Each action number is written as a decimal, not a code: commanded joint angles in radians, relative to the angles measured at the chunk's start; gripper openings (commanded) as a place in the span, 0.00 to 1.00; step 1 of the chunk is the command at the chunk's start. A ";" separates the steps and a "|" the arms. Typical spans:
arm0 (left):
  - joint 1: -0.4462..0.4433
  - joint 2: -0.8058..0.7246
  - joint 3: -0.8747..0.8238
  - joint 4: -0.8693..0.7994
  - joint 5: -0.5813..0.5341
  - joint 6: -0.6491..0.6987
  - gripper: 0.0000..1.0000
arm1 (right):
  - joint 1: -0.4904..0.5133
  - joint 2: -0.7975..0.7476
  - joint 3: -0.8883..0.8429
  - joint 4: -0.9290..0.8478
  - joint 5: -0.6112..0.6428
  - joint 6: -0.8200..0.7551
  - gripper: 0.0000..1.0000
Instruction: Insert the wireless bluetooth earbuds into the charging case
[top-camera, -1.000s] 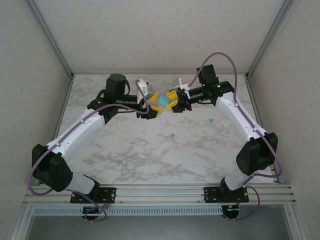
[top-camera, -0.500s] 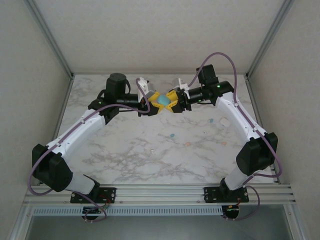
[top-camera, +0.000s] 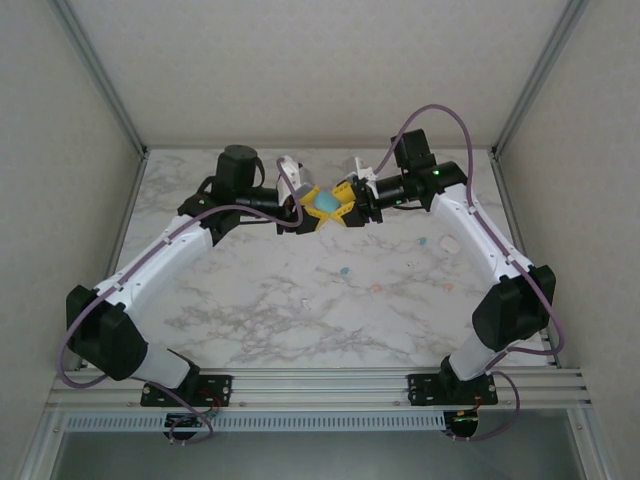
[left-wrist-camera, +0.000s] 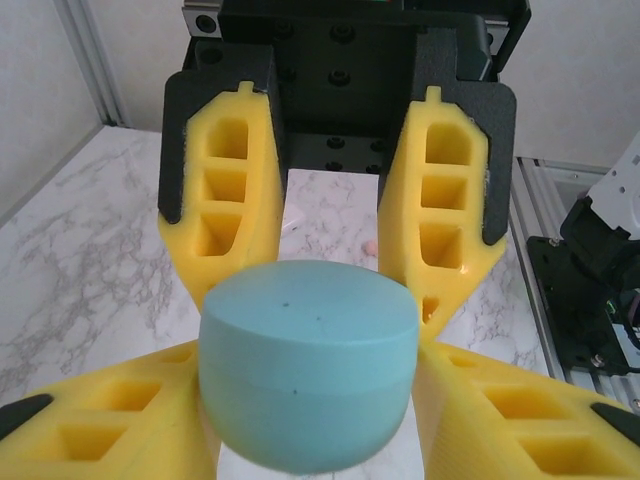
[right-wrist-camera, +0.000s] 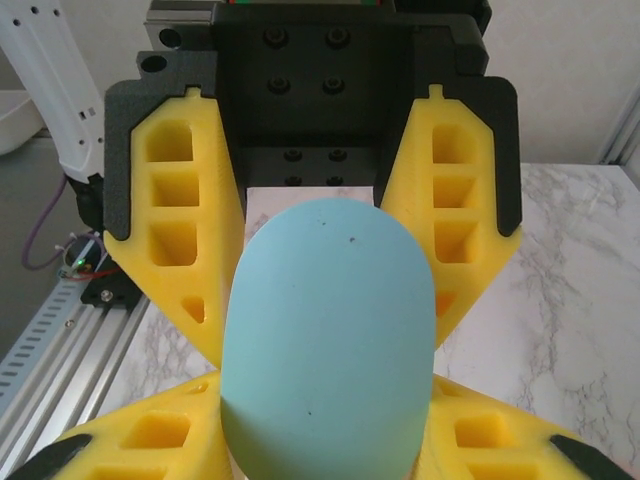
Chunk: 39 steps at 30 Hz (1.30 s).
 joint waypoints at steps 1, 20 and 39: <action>-0.021 0.014 0.041 -0.022 0.019 0.011 0.50 | 0.017 0.003 0.028 0.005 0.038 0.014 0.31; -0.022 0.011 0.037 -0.025 -0.001 -0.002 0.30 | 0.010 -0.007 0.027 0.010 0.109 0.087 0.43; -0.013 -0.073 -0.208 0.636 -0.214 -0.336 0.24 | -0.085 -0.105 -0.039 0.396 0.185 1.360 0.68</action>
